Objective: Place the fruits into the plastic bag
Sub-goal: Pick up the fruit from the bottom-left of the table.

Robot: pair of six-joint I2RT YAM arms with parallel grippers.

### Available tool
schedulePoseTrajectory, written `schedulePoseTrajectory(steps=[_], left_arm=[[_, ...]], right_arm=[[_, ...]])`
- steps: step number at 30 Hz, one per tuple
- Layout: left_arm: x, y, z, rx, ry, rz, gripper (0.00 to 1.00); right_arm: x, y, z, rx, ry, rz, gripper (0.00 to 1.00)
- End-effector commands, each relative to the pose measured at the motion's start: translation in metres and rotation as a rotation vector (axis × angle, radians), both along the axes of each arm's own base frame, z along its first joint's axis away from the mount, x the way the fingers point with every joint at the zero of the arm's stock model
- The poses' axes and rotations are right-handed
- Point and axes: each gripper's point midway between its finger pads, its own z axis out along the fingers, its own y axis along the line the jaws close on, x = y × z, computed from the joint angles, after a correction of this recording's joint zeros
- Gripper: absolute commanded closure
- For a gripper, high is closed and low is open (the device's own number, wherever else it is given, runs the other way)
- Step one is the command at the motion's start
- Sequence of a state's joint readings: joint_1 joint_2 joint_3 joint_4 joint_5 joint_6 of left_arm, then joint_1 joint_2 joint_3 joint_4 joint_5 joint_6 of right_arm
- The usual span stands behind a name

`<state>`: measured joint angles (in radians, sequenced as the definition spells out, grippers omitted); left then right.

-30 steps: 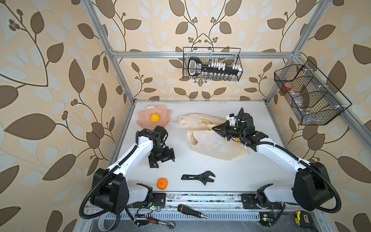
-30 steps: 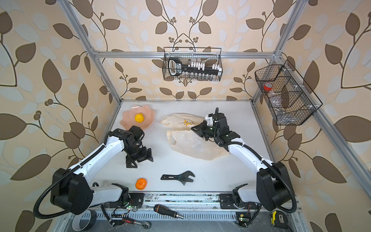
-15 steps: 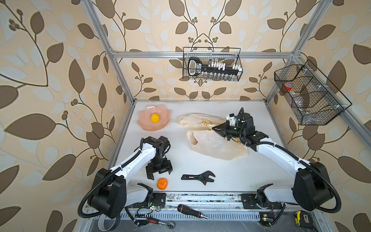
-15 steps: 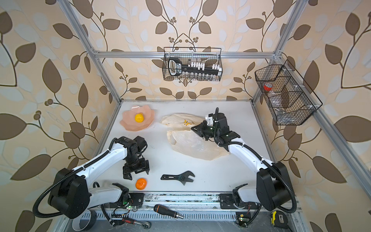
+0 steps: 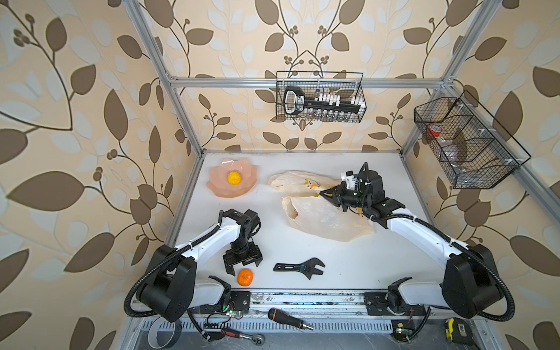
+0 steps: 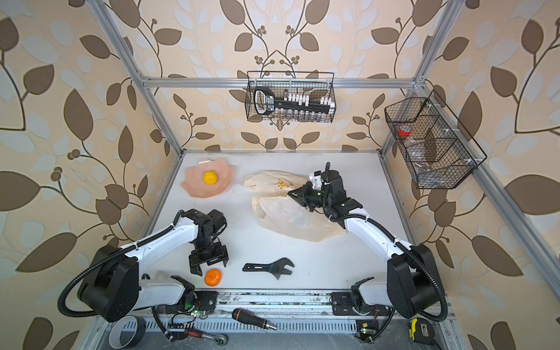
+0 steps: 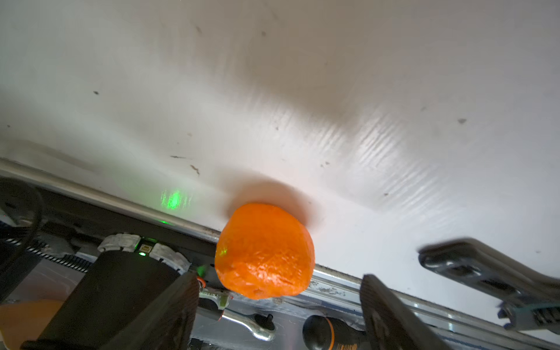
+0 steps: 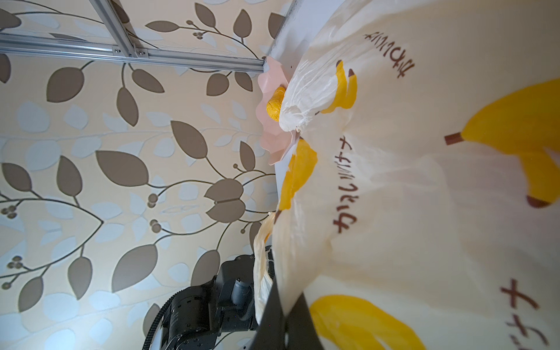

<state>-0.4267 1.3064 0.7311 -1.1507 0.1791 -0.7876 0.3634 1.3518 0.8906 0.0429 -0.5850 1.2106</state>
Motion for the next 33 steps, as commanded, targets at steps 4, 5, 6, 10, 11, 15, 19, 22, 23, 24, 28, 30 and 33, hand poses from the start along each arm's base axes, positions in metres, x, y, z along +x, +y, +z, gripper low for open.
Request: schedulePoseTrajectory(steps=[4,5,6,10,11,15,19,22,23,24,28,30,33], left_arm=[[-0.015,0.003,-0.002,0.043,0.058,-0.005,0.16],[-0.016,0.003,-0.002,0.044,0.065,-0.001,0.17],[-0.018,0.003,-0.003,0.044,0.070,0.006,0.17],[-0.021,0.002,-0.006,0.037,0.077,0.027,0.19],[-0.020,0.003,-0.006,0.040,0.073,0.026,0.19],[-0.024,0.002,-0.008,0.034,0.083,0.027,0.23],[-0.020,0.000,-0.008,0.025,0.069,0.027,0.27],[-0.021,-0.001,-0.008,0.019,0.075,0.029,0.31],[-0.020,-0.002,-0.008,0.016,0.073,0.030,0.32],[-0.020,-0.002,-0.008,0.013,0.070,0.030,0.34],[-0.022,-0.002,-0.008,0.013,0.074,0.029,0.34],[-0.022,-0.002,-0.008,0.010,0.072,0.028,0.35],[-0.022,-0.003,-0.009,0.007,0.076,0.026,0.35]], right_arm=[[-0.004,-0.002,-0.001,0.028,0.004,0.005,1.00],[-0.004,-0.004,-0.001,0.031,0.004,0.002,1.00],[-0.003,-0.005,-0.001,0.032,0.004,-0.001,1.00],[-0.003,-0.007,-0.002,0.038,0.006,-0.002,1.00],[-0.003,-0.007,-0.003,0.040,0.009,-0.001,1.00],[-0.003,-0.006,-0.004,0.048,0.011,0.005,1.00],[-0.002,-0.006,-0.004,0.051,0.009,0.005,1.00],[-0.001,-0.006,-0.004,0.053,0.007,0.005,1.00],[-0.001,-0.005,-0.004,0.053,0.009,0.005,1.00],[-0.001,-0.005,-0.003,0.054,0.006,0.006,1.00],[-0.001,-0.006,-0.003,0.055,0.005,0.003,1.00],[-0.001,-0.006,-0.002,0.055,0.002,0.002,1.00],[-0.001,-0.006,-0.002,0.055,0.003,0.002,1.00]])
